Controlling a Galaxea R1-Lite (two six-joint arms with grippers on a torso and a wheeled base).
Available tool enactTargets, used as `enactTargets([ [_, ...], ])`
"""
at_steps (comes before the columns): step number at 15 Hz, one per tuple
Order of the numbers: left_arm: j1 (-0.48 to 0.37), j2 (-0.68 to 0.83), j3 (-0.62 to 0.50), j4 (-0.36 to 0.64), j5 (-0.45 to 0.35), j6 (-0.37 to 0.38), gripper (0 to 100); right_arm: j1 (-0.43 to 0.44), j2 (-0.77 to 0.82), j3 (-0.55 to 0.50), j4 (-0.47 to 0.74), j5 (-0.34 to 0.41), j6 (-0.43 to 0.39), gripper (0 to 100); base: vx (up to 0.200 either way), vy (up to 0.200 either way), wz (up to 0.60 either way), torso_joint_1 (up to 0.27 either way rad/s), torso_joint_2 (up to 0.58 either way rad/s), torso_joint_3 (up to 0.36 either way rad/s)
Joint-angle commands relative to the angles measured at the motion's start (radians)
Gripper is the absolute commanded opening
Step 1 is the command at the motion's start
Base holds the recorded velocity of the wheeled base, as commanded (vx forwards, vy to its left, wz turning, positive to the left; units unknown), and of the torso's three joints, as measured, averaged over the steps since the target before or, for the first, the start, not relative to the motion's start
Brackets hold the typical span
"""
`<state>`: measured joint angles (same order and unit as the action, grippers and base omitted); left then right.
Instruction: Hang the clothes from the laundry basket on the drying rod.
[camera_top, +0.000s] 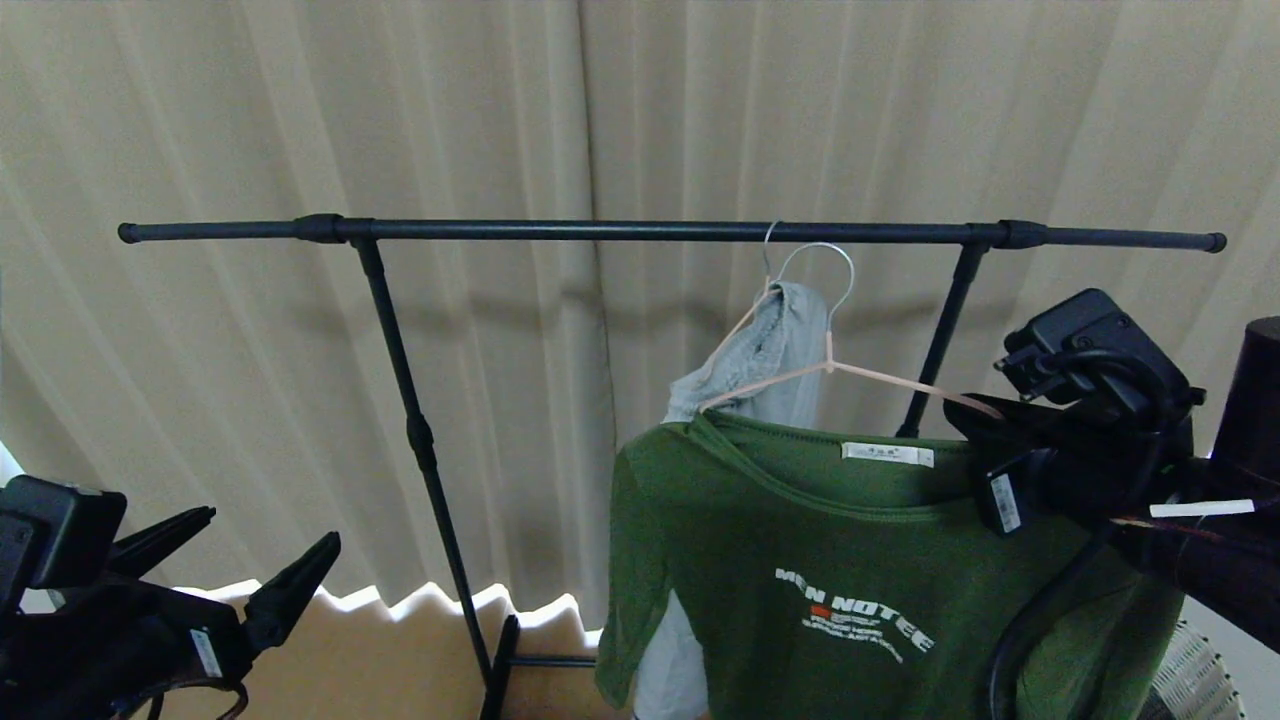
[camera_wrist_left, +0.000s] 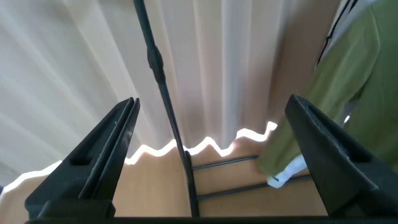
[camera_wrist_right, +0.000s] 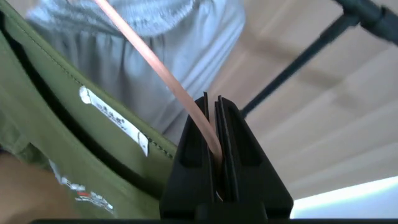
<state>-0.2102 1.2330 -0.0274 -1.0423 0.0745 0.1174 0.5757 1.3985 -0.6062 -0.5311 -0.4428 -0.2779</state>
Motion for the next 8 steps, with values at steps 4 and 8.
enactTargets([
  [4,0.002,-0.001,-0.006,-0.002,-0.001,0.001,100,-0.099,-0.127,0.06,0.019,-0.002,0.005,0,0.0,0.0,0.0,0.0,0.0,0.0],
  [8,0.005,-0.003,-0.005,-0.002,-0.001,0.001,100,-0.203,-0.243,0.072,0.092,-0.005,0.003,0,0.0,0.0,0.0,0.0,0.0,0.0],
])
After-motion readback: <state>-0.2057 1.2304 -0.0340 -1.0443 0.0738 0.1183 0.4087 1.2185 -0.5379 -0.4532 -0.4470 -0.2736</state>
